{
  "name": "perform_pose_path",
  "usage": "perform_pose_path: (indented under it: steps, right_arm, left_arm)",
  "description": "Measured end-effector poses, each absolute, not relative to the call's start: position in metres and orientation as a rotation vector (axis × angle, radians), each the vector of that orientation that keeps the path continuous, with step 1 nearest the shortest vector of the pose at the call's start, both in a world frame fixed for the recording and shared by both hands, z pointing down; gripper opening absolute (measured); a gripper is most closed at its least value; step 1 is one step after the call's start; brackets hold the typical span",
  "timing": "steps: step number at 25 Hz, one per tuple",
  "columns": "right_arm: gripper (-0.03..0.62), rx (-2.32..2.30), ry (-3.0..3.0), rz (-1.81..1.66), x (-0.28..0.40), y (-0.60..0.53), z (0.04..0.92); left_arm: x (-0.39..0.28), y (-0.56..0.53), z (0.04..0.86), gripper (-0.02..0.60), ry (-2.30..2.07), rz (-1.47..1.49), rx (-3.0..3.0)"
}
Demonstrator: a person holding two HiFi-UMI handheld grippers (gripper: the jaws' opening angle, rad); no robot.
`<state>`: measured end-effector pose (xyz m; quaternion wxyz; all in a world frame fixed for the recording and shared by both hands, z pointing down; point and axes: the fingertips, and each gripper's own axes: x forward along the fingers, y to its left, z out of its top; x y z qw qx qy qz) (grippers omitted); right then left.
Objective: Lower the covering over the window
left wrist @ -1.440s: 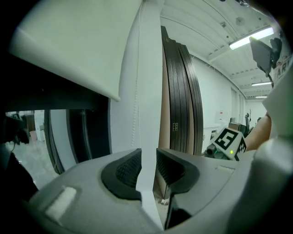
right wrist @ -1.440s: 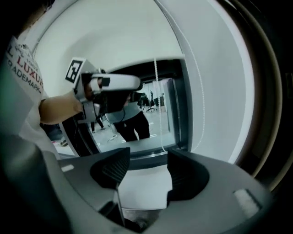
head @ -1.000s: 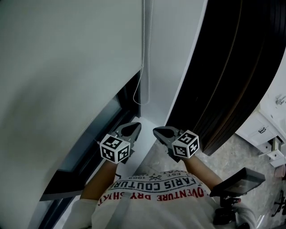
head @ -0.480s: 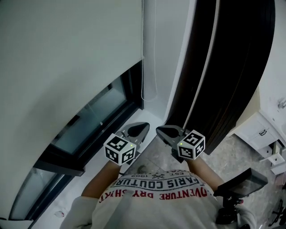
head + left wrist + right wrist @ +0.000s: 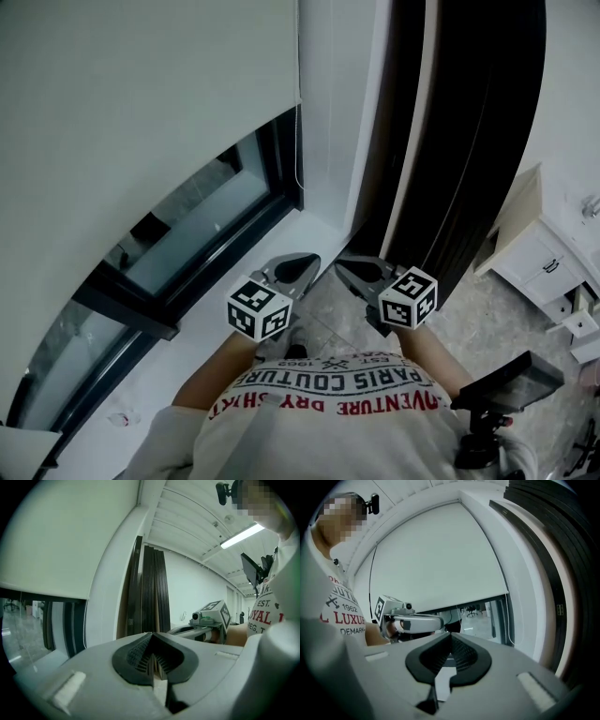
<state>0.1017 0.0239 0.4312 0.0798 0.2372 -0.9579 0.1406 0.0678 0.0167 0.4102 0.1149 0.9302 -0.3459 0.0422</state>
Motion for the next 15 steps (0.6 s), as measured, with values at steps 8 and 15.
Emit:
perform_pose_path:
  steps: [8, 15]
  right_arm:
    - [0.005, 0.701, -2.898, 0.391, 0.118, 0.079, 0.42]
    - [0.005, 0.694, -2.896, 0.401, 0.129, 0.093, 0.419]
  left_arm:
    - [0.086, 0.076, 0.409, 0.003, -1.033, 0.148, 2.732]
    - [0.095, 0.09, 0.407, 0.003, -1.047, 0.146, 2.724]
